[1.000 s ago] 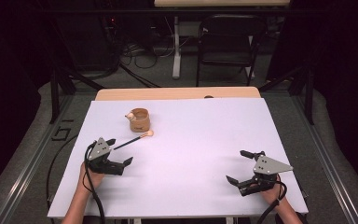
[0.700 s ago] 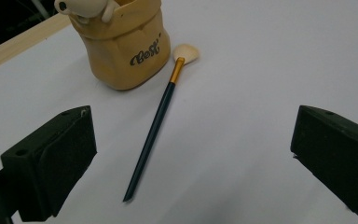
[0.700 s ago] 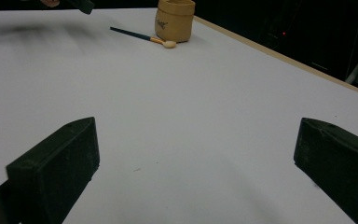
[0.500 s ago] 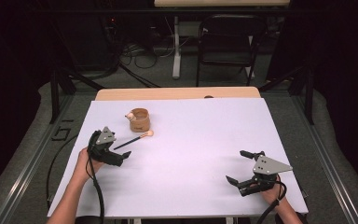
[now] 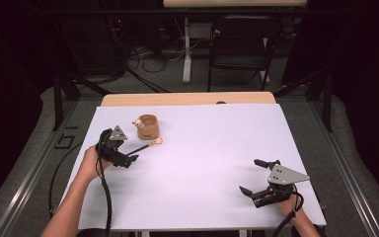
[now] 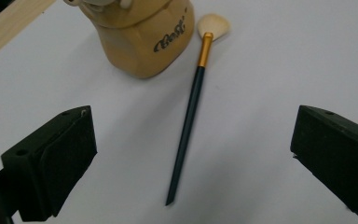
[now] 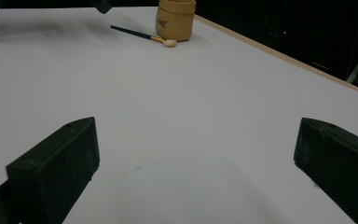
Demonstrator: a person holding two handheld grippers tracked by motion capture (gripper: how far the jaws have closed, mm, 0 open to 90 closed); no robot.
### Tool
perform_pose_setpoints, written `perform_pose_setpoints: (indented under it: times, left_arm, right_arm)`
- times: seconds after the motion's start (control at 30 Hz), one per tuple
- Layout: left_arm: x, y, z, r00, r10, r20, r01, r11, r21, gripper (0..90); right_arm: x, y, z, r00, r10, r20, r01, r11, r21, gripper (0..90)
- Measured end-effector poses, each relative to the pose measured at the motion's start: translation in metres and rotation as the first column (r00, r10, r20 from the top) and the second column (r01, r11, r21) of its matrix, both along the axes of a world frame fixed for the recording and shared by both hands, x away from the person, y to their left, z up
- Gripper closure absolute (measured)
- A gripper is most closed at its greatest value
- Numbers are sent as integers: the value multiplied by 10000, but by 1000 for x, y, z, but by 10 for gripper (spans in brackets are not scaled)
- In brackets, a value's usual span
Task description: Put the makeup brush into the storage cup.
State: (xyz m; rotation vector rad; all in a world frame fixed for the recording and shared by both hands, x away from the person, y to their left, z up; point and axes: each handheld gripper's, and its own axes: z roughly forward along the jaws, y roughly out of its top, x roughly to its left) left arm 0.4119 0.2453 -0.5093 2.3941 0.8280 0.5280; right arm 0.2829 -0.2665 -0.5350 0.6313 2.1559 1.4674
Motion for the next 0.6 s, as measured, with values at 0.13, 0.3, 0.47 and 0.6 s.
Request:
perform_pose_setpoints:
  times: [0.13, 0.3, 0.47, 0.6]
  left_arm:
    - [9, -2, 4, 10000, 51, -68, -50, 9997, 233, 3]
    - [22, -5, 8, 9993, -26, -383, 59, 9962, 875, 47]
    - [27, -10, 2, 9959, -212, -878, 328, 9906, 1326, 131]
    - [32, -12, -3, 9942, -136, -1069, 310, 9861, 1632, 192]
  right_arm:
    - [0, 0, 0, 10000, 0, -10, 0, 10000, 0, 0]
    - [0, 0, 0, 10000, 31, -27, -31, 10000, -35, 0]
    - [0, 1, 0, 10000, 47, -25, -47, 10000, -64, 0]
    - [0, 1, -1, 10000, 71, -44, -72, 9999, -125, 0]
